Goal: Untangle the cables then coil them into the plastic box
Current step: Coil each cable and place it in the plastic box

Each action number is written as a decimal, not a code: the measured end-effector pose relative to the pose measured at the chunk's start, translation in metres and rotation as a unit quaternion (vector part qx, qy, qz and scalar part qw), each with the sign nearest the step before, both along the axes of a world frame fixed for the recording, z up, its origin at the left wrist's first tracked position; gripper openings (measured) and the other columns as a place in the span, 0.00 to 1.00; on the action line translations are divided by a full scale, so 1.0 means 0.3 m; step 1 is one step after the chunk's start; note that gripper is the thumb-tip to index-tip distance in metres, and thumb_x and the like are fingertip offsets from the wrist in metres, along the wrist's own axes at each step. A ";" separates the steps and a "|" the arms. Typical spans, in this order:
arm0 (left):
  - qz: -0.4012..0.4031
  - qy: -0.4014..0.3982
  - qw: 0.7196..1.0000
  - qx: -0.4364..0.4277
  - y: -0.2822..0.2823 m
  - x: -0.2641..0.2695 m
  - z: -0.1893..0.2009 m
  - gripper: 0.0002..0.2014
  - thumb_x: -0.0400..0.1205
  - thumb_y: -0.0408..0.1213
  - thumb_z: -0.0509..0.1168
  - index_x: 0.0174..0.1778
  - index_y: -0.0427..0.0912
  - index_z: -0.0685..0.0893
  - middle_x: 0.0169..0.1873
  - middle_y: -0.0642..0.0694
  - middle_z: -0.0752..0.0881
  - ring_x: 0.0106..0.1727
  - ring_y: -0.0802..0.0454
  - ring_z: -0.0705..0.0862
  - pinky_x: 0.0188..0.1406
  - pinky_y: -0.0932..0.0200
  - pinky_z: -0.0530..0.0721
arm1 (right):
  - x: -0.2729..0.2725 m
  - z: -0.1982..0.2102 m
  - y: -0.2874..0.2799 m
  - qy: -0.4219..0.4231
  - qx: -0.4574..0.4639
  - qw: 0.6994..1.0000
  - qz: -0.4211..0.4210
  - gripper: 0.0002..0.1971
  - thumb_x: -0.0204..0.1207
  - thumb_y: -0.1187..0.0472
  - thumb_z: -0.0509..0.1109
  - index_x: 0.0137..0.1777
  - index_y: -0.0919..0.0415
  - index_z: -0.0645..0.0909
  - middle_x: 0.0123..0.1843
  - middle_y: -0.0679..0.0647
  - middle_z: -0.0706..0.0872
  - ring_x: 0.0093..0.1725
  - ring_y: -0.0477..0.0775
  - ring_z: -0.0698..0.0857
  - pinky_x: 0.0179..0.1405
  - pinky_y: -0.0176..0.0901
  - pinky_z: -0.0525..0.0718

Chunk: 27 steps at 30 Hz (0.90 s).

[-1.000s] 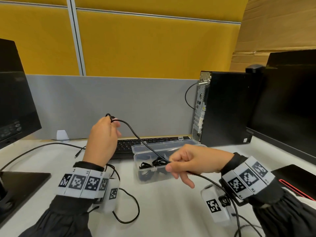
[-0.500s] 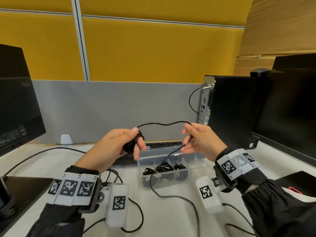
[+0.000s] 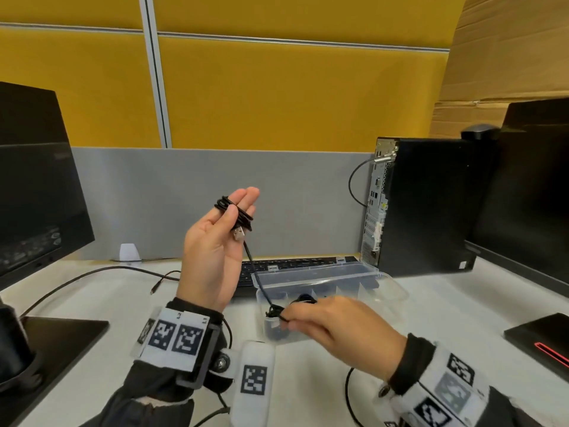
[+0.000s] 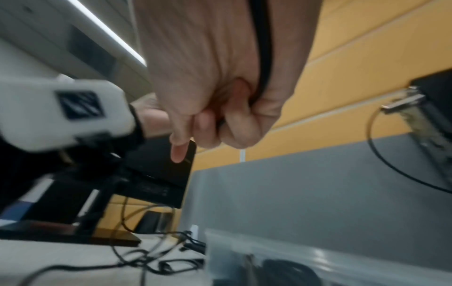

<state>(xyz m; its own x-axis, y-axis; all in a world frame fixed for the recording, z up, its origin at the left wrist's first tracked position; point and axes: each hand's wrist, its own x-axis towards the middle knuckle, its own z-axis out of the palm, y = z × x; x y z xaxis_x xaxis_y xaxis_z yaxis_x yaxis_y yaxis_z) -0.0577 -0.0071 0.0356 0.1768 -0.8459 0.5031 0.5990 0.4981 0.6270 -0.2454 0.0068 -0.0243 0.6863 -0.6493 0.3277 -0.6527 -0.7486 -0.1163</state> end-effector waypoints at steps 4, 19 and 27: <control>0.175 -0.289 0.941 0.034 -0.027 0.008 -0.049 0.14 0.87 0.38 0.51 0.54 0.43 0.83 0.50 0.51 0.90 0.57 0.61 0.85 0.61 0.64 0.79 | 0.008 0.064 0.053 -0.059 -0.126 0.990 0.009 0.08 0.83 0.50 0.54 0.53 0.41 0.75 0.41 0.37 0.86 0.37 0.47 0.69 0.21 0.43 0.73; -0.126 -0.176 0.976 -0.006 0.081 -0.031 0.030 0.17 0.77 0.41 0.57 0.32 0.39 0.89 0.28 0.43 0.87 0.32 0.55 0.85 0.38 0.66 0.84 | -0.006 0.150 -0.117 -0.126 0.088 0.987 -0.048 0.10 0.86 0.53 0.53 0.46 0.48 0.74 0.32 0.45 0.76 0.34 0.54 0.77 0.37 0.47 0.78; 0.113 -0.173 0.978 -0.011 -0.019 0.007 -0.025 0.14 0.87 0.31 0.50 0.48 0.39 0.82 0.40 0.51 0.91 0.53 0.52 0.87 0.60 0.59 0.80 | 0.026 0.088 0.067 -0.008 0.209 0.976 0.063 0.11 0.86 0.52 0.50 0.45 0.50 0.71 0.30 0.40 0.74 0.32 0.35 0.74 0.34 0.31 0.69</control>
